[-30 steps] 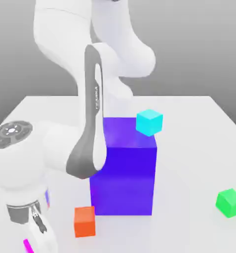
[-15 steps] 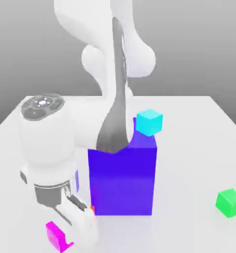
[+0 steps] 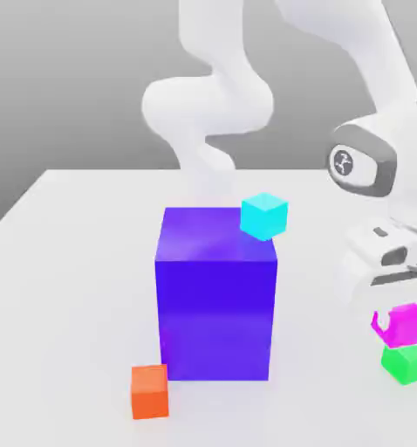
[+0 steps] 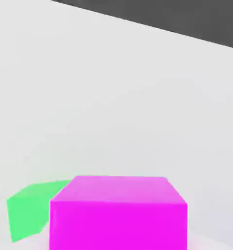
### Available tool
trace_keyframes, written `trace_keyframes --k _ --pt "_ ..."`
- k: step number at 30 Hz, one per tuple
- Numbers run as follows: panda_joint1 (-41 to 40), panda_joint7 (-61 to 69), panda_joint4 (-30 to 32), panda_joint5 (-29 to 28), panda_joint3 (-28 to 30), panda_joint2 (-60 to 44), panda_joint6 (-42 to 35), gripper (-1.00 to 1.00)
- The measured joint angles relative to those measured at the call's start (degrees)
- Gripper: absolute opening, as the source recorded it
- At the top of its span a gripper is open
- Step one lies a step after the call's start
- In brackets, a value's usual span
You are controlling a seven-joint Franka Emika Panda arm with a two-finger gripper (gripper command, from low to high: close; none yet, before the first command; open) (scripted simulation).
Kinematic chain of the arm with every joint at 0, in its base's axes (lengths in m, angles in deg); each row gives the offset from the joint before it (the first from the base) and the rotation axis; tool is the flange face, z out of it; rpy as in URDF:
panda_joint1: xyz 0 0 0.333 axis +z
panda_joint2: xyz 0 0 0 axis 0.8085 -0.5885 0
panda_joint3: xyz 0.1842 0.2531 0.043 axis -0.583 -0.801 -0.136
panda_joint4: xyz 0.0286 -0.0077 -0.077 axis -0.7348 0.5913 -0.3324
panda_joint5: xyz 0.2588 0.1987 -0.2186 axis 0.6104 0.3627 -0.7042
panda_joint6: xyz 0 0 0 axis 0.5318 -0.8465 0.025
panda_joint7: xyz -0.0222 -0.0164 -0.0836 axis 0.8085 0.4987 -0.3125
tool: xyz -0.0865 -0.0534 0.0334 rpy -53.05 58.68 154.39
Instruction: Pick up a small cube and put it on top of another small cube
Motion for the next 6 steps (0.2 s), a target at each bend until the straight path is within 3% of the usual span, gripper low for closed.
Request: trace_keyframes --k 2,3,6 --pt "2.3 -2.7 -0.3 -4.0 2.2 -3.8 3.2 -1.0" --pt "3.2 -3.8 -0.4 -5.6 3.2 -5.4 4.5 1.0" --pt "3.2 -3.8 -0.4 -5.6 3.2 -5.4 4.5 1.0"
